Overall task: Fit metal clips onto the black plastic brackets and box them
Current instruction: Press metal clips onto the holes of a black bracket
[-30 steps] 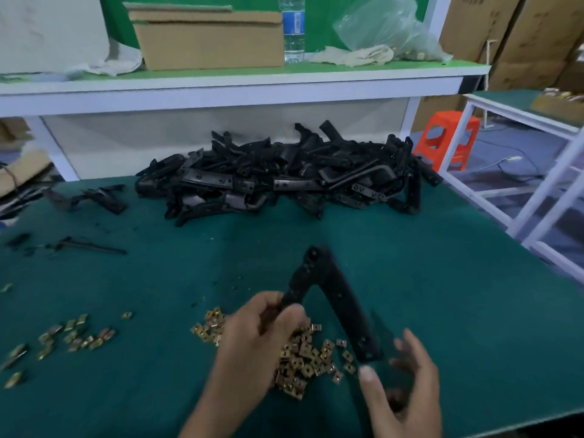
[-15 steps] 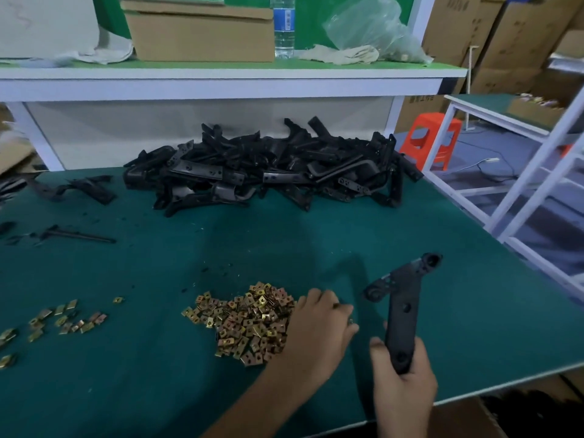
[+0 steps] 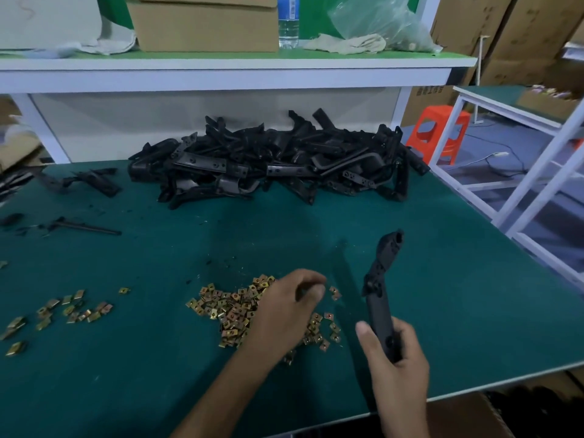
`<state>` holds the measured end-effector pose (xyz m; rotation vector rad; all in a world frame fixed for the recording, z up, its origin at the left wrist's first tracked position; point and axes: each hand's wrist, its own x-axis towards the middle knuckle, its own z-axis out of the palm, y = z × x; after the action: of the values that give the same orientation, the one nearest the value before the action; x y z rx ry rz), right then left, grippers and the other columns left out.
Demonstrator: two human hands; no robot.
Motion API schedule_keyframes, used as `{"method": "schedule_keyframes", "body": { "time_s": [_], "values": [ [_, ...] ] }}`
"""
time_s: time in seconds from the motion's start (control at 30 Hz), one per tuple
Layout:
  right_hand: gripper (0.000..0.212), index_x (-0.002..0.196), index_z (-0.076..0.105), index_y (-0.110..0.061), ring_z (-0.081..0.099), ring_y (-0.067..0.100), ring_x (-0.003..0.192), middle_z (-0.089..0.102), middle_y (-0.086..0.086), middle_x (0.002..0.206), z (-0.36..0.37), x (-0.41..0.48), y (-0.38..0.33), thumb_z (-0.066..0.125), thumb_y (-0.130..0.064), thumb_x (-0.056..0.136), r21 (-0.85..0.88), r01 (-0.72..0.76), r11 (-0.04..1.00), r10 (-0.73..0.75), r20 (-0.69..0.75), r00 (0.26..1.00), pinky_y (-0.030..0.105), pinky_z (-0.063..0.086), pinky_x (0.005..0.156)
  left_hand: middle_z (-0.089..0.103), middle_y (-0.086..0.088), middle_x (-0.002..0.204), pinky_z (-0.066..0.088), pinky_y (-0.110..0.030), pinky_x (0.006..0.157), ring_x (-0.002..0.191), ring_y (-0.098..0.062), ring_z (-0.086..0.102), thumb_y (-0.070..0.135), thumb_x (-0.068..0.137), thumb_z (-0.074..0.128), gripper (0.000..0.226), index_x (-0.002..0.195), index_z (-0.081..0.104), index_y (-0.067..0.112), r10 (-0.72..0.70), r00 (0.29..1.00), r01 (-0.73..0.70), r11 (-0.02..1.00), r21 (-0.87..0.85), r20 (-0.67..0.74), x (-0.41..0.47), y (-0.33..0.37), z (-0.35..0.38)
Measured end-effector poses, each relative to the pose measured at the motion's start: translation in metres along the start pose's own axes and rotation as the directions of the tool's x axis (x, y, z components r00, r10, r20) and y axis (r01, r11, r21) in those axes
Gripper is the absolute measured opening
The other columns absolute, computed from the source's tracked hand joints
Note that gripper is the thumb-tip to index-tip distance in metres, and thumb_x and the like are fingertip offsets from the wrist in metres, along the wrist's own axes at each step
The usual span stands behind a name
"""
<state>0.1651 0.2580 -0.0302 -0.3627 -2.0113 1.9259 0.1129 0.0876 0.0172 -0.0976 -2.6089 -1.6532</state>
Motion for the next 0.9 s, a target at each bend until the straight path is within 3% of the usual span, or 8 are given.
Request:
{"method": "schedule_keyframes", "body": {
  "time_s": [0.07,0.17,0.33,0.43,0.57,0.67,0.8,0.9],
  "values": [
    [0.021,0.087,0.065,-0.034,0.053,0.005,0.053,0.06,-0.006,0.064,0.002,-0.001,-0.005,0.081,-0.039,0.073,0.0,-0.005,1.0,0.005,0.069,0.998,0.017,0.044,0.051,0.069,0.024,0.092,0.048,-0.011,0.074,0.086,0.007,0.062,0.026,0.1,0.06,0.012,0.101,0.069,0.033,-0.042,0.999,0.038,0.987,-0.154,-0.027,-0.005,0.004,-0.023],
    [0.021,0.086,0.064,-0.033,0.056,0.017,0.046,0.061,0.005,0.061,0.012,-0.005,-0.006,0.083,-0.03,0.078,0.043,-0.066,0.997,0.059,0.142,0.988,0.029,0.044,0.041,0.071,0.01,0.083,0.052,-0.019,0.073,0.077,-0.004,0.061,0.019,0.101,0.059,0.014,0.107,0.069,0.028,-0.081,0.996,0.059,0.934,-0.353,-0.046,-0.015,0.011,-0.05],
    [0.028,0.094,0.064,-0.034,0.05,0.018,0.042,0.057,0.01,0.054,0.035,-0.012,0.0,0.085,-0.03,0.077,-0.009,-0.022,1.0,0.024,0.203,0.979,0.027,0.04,0.041,0.07,-0.01,0.082,0.053,-0.026,0.076,0.076,-0.013,0.061,0.014,0.099,0.062,0.013,0.105,0.072,0.02,-0.089,0.982,0.016,0.917,-0.399,-0.167,-0.03,0.012,-0.075],
    [0.031,0.098,0.063,-0.035,0.052,0.015,0.044,0.058,0.004,0.056,0.041,-0.018,0.007,0.085,-0.035,0.076,-0.073,0.026,0.997,-0.01,0.205,0.979,0.029,0.045,0.044,0.073,0.0,0.08,0.056,-0.022,0.077,0.079,-0.011,0.065,0.011,0.091,0.071,0.015,0.101,0.076,0.02,-0.146,0.973,0.06,0.908,-0.416,-0.178,-0.035,0.006,-0.083],
    [0.039,0.104,0.062,-0.035,0.05,0.011,0.049,0.06,-0.002,0.061,0.039,-0.021,0.011,0.081,-0.048,0.073,-0.164,0.061,0.985,-0.029,0.188,0.982,0.041,0.051,0.05,0.07,0.006,0.076,0.05,-0.015,0.07,0.071,-0.004,0.061,0.02,0.093,0.068,0.014,0.088,0.081,0.025,-0.178,0.964,0.077,0.896,-0.437,-0.196,-0.038,-0.002,-0.088],
    [0.039,0.105,0.061,-0.035,0.048,0.009,0.049,0.059,-0.003,0.061,0.038,-0.022,0.01,0.08,-0.05,0.074,-0.19,0.071,0.979,-0.03,0.207,0.978,0.037,0.048,0.05,0.072,0.007,0.078,0.052,-0.016,0.07,0.072,-0.004,0.062,0.018,0.091,0.071,0.014,0.089,0.082,0.026,-0.25,0.95,0.12,0.845,-0.521,-0.187,-0.037,-0.005,-0.085],
    [0.032,0.1,0.061,-0.039,0.046,0.002,0.049,0.06,-0.008,0.062,0.038,-0.024,0.008,0.082,-0.041,0.076,-0.213,0.119,0.97,-0.069,0.229,0.971,0.017,0.04,0.048,0.074,-0.005,0.081,0.058,-0.021,0.068,0.072,-0.012,0.067,0.016,0.077,0.076,0.015,0.091,0.08,0.014,-0.332,0.933,0.153,0.72,-0.677,-0.142,-0.036,-0.005,-0.082],
    [0.029,0.098,0.061,-0.039,0.044,0.001,0.049,0.059,-0.007,0.061,0.038,-0.025,0.006,0.082,-0.036,0.079,-0.22,0.144,0.965,-0.087,0.249,0.965,0.015,0.036,0.046,0.075,-0.007,0.085,0.057,-0.022,0.067,0.075,-0.013,0.069,0.02,0.074,0.074,0.023,0.096,0.077,0.014,-0.322,0.94,0.161,0.711,-0.684,-0.113,-0.038,-0.003,-0.081]
  ]
}}
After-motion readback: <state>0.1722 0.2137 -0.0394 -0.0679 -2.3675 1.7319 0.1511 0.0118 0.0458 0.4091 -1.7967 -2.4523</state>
